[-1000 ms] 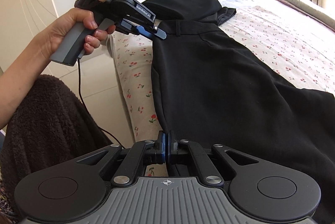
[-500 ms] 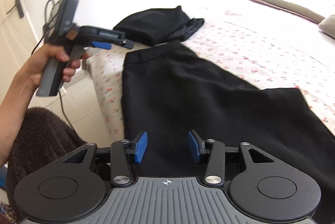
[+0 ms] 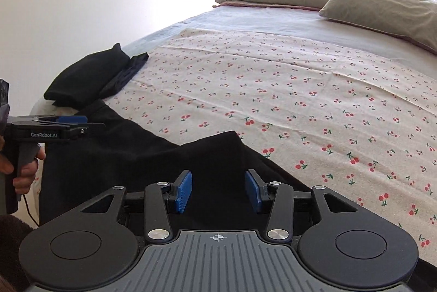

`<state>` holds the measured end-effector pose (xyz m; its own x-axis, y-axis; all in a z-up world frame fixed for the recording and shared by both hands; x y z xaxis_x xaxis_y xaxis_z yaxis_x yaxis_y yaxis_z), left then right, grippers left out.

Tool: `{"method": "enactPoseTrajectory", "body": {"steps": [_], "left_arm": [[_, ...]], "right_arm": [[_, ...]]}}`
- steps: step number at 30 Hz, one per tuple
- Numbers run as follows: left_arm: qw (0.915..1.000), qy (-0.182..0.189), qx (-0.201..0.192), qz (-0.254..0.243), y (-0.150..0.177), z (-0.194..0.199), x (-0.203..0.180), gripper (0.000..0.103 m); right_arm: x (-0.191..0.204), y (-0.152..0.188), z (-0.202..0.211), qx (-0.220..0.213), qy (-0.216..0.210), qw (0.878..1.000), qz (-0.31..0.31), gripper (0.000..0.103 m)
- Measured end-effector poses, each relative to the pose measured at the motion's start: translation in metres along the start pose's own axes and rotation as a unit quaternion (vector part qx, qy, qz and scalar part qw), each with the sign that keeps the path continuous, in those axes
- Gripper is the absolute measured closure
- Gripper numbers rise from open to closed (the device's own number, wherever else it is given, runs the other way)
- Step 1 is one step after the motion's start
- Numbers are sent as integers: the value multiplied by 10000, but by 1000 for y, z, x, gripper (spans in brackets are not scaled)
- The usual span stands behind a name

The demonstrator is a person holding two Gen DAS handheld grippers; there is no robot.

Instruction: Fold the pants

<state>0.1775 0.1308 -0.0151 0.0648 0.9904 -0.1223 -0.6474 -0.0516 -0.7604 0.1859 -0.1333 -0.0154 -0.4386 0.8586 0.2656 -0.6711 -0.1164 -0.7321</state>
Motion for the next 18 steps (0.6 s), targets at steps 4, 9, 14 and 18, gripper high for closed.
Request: {"method": "enactPoseTrajectory", "body": {"steps": [4, 9, 14, 18], "left_arm": [[9986, 296, -121, -432, -4, -27, -22, 13], [9943, 280, -186, -1008, -1, -49, -27, 15], [9928, 318, -125, -1152, 1, -57, -14, 15], [9927, 328, 13, -1157, 4, -63, -4, 15]], "right_arm": [[-6, -9, -25, 17, -58, 10000, 59, 60], [-11, -17, -54, 122, -220, 9997, 33, 60], [-27, -21, -71, 186, -488, 9973, -507, 60], [-38, -18, -77, 264, -854, 9908, -1019, 71]]}}
Point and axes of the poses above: each gripper's, at about its wrist camera, not at the fingertips, and z roughly against the way its jaws point, x to its left, y to its underside, the point moved 4 cm from there along -z, roughly the way its jaws point, and after that the axes turned 1 degree about -y, right-handed, at the moved point
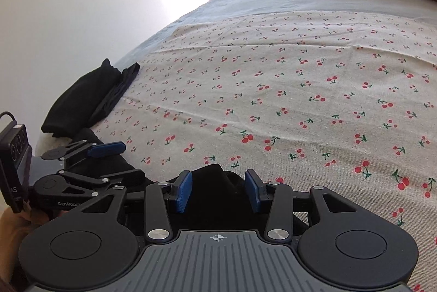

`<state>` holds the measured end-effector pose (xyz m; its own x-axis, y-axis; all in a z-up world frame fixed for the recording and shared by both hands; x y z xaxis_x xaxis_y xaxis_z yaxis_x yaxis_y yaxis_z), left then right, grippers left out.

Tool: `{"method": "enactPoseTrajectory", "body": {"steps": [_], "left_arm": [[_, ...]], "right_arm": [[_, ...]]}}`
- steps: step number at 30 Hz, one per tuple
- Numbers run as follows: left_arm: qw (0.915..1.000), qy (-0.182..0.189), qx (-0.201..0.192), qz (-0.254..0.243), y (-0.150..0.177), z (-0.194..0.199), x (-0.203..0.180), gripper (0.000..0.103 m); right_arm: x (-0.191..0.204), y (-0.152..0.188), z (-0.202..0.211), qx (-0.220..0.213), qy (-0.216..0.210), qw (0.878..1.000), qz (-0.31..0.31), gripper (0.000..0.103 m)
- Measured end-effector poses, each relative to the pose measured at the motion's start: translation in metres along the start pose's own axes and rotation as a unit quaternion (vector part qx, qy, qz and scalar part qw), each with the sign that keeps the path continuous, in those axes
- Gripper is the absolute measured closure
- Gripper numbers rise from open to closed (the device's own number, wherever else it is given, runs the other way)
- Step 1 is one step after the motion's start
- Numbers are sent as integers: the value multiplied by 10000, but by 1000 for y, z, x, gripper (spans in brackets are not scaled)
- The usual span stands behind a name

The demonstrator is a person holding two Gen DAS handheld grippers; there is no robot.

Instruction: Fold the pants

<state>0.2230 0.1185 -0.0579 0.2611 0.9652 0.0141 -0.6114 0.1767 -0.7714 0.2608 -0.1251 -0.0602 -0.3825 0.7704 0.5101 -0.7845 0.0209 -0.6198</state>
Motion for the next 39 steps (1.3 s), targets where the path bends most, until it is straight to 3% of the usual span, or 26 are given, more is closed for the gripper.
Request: {"method": "enactPoseTrajectory", "body": {"steps": [3, 4, 8, 10, 12, 14, 16, 18, 20, 22, 27, 32, 35, 37, 39], "left_arm": [[10000, -24, 48, -22, 1, -2, 3, 22], [10000, -13, 58, -67, 1, -1, 2, 28], [9999, 67, 21, -116, 0, 3, -3, 58], [9999, -88, -66, -19, -2, 4, -1, 68], [9988, -450, -192, 101, -3, 5, 5, 68], [9965, -780, -208, 199, -3, 4, 11, 66], [9954, -873, -169, 357, -3, 4, 17, 64], [9955, -831, -223, 389, -5, 8, 17, 62], [9963, -715, -348, 322, -7, 17, 12, 57], [9973, -519, -475, 223, -9, 28, 3, 55], [9967, 359, -681, -258, -10, 45, -41, 55], [9867, 1105, -618, -1021, 8, 44, -95, 44], [9777, 1173, -489, -1670, 29, 43, -114, 42], [9748, 1234, -375, -1820, 40, 46, -115, 37], [9732, 1401, -246, -1805, 47, 52, -107, 36]], "right_arm": [[5, 3, -3, 103, -71, 9999, 38, 93], [8, 4, -2, 59, -12, 9999, 125, 98], [24, 4, 15, -358, 352, 9976, 479, 102], [41, 4, 27, -688, 497, 9923, 902, 102], [51, 4, 30, -835, 818, 9848, 1282, 102], [48, 8, 16, -710, 1172, 9804, 1419, 102], [38, 11, -2, -385, 1428, 9812, 1242, 96], [34, 12, -5, -330, 1701, 9767, 1262, 88], [34, 9, 9, -455, 1653, 9780, 1187, 84], [36, 11, 32, -547, 1571, 9799, 1099, 71], [41, 41, 79, -483, 1778, 9733, 1367, 69], [30, 94, 104, -227, 1916, 9726, 1293, 61], [24, 135, 118, 83, 2052, 9686, 1403, 61], [24, 159, 136, 1, 1949, 9702, 1437, 49], [23, 181, 156, 48, 1802, 9722, 1494, 44]]}}
Point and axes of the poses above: each gripper's, at about its wrist camera, not at the fingertips, and z roughly against the way its jaws point, x to its left, y to its underside, the point moved 4 cm from there along -z, roughly the way its jaws point, and after that the axes turned 1 degree about -y, right-handed, at the moved point
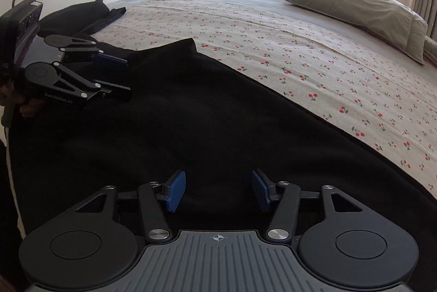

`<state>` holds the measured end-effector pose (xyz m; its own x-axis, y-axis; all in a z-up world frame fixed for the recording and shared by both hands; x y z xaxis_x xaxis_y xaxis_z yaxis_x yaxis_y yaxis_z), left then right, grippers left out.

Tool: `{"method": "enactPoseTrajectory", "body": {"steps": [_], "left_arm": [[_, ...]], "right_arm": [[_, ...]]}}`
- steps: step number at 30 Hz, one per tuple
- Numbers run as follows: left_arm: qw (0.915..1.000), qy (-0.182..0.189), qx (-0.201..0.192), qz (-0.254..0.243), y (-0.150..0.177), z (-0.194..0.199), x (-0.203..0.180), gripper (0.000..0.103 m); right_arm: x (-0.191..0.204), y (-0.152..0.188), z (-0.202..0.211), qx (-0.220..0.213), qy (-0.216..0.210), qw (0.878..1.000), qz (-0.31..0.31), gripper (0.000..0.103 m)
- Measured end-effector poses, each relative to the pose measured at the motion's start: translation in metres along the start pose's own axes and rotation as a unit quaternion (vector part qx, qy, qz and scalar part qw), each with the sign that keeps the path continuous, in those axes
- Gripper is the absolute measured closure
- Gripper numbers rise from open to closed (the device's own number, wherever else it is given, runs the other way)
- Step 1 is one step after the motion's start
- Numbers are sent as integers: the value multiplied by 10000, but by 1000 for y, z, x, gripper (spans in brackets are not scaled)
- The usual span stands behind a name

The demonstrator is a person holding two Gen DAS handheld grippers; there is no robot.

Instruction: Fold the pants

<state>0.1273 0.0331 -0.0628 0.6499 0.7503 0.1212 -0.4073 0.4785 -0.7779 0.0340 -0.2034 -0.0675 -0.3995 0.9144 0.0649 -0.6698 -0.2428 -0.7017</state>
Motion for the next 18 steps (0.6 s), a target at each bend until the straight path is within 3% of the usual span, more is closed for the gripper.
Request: {"method": "enactPoseTrajectory", "body": {"steps": [3, 5, 9, 11, 15, 18], "left_arm": [[9986, 441, 267, 72, 11, 14, 5, 31], [9993, 258, 267, 100, 7, 18, 12, 31], [9979, -292, 87, 566, -26, 2, 37, 31], [9958, -336, 108, 843, -43, -14, 48, 32], [9905, -161, 395, 1306, -62, -56, 66, 44], [9800, 114, 601, 1893, -64, -83, 81, 58]], "right_arm": [[-8, 23, 26, 25, -201, 9994, 266, 39], [-18, 25, 36, 39, -180, 9998, 101, 39], [-42, 10, 45, -251, 300, 9991, -141, 39], [-57, 0, 45, -350, 473, 9975, -390, 39], [-83, -11, 35, -404, 862, 9930, -700, 39], [-96, -10, 28, -285, 1084, 9901, -848, 39]]}}
Point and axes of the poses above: each gripper's, at about its wrist camera, not at the fingertips, and z roughly against the way its jaws point, x to its left, y to its underside, the point moved 4 cm from there along -z, roughly the way its jaws point, and after that the axes turned 1 degree about -y, right-handed, at the moved point
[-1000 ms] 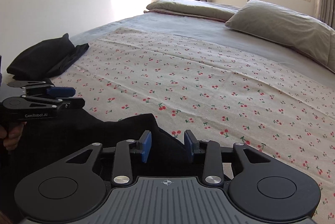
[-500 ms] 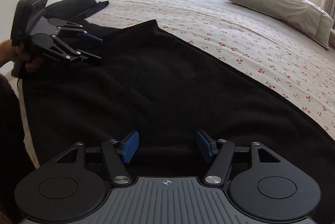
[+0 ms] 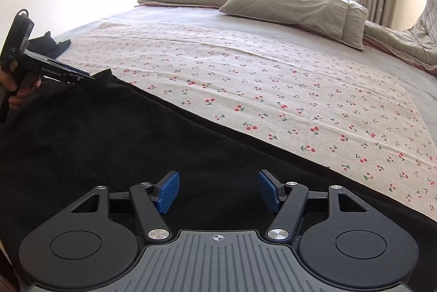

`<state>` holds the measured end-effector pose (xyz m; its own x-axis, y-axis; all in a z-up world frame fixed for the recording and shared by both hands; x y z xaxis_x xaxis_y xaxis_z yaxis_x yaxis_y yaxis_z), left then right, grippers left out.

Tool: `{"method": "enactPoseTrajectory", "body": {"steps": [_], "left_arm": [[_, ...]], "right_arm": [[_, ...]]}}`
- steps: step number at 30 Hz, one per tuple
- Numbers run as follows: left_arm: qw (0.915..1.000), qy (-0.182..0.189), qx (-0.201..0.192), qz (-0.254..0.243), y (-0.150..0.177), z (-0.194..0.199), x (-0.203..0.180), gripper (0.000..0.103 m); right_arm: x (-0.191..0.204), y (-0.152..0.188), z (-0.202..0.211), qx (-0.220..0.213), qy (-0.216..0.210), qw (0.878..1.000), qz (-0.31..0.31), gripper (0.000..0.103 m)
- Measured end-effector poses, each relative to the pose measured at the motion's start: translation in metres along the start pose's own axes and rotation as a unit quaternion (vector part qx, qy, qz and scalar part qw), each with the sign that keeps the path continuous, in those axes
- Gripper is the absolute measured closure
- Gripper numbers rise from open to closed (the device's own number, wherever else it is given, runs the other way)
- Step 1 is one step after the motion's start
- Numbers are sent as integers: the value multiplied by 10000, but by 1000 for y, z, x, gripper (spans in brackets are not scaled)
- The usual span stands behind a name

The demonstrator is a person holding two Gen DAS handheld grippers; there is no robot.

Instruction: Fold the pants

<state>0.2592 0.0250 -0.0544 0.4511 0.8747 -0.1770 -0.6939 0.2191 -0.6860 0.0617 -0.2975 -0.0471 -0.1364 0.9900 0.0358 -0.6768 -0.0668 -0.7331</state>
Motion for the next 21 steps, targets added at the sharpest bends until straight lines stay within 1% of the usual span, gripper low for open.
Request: {"method": "enactPoseTrajectory", "body": {"steps": [1, 2, 3, 4, 5, 6, 7, 9, 13, 16, 19, 21], "left_arm": [[9997, 135, 1, 195, -2, -4, 2, 68], [9988, 287, -21, 404, -2, -6, 2, 87], [9976, 351, -103, 587, -2, -6, 2, 92], [9962, 322, -341, 733, -1, -1, 2, 95], [9934, 350, -640, 881, 4, 8, 1, 97], [9908, 358, -847, 991, 5, 15, 0, 97], [9899, 250, -955, 1013, 6, 17, 0, 98], [9890, -120, -1112, 972, 6, 16, 0, 99], [9887, -321, -1004, 1065, 13, -2, 4, 99], [9884, -336, -1016, 1077, 12, 2, 6, 99], [9886, -343, -1043, 1031, 16, 7, 6, 99], [9885, -345, -1051, 1028, 16, 6, 6, 99]], "right_arm": [[-5, 2, -3, 33, 93, 9999, -50, 39], [-10, 4, -4, 53, 161, 9998, -92, 39], [-15, 6, -6, 75, 228, 9996, -132, 39], [-21, 9, -7, 101, 299, 9993, -178, 39], [-29, 13, -8, 138, 387, 9988, -251, 39], [-35, 15, -9, 159, 452, 9984, -315, 39], [-41, 18, -9, 159, 511, 9978, -382, 39], [-54, 22, -8, 115, 610, 9966, -548, 39], [-83, 27, -1, 3, 942, 9929, -728, 39], [-112, 33, 11, -45, 1309, 9871, -923, 39], [-153, 43, 32, -201, 1867, 9738, -1280, 39], [-183, 53, 50, -329, 2202, 9613, -1625, 39]]}}
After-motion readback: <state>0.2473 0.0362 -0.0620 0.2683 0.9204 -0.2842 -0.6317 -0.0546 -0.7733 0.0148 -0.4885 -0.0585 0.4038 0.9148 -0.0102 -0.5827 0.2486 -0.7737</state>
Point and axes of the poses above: each gripper's, at about its wrist camera, not at the fingertips, and z roughly against the way its jaws point, x to its left, y to its underside, the point moved 4 cm from there along -z, roughly the way its jaws point, and after that the axes turned 1 degree about -y, right-handed, at the moved point
